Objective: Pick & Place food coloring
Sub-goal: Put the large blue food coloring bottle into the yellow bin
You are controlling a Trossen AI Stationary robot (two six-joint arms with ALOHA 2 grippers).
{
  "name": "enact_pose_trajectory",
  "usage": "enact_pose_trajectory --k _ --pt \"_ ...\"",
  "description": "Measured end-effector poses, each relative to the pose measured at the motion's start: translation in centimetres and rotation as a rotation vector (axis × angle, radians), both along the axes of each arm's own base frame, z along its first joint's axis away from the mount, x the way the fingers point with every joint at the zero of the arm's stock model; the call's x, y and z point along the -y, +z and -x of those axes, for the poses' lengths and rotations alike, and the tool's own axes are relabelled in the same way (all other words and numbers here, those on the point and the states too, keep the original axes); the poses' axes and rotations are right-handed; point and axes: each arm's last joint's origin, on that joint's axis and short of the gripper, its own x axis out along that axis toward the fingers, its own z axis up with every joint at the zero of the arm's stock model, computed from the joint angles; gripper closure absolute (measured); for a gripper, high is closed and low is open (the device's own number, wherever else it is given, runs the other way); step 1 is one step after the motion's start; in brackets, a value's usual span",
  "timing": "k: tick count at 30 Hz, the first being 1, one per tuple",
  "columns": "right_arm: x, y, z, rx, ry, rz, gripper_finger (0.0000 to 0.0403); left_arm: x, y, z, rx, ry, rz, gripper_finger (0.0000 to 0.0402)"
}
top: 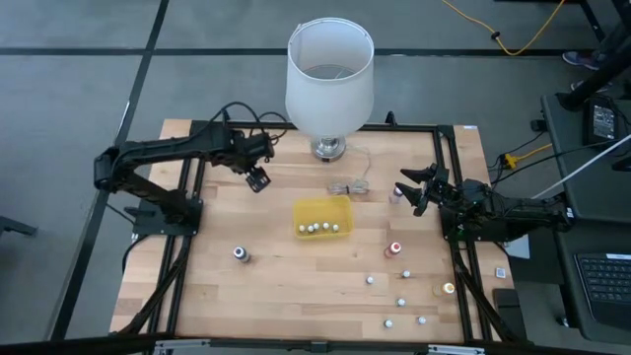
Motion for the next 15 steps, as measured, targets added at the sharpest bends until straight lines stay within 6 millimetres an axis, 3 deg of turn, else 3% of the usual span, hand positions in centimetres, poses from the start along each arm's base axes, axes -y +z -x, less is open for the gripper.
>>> enact_pose_trajectory --k 7,15 --pt "0.0 0.0 0.0 0.0 0.0 0.0 0.012 -2.0 -1.4 0.2 0.025 0.104 0.008 0.0081" --pt "0.0 0.0 0.0 0.0 0.0 0.0 0.012 -2.5 -4.0 0.8 -0.012 0.19 0.069 0.0074"
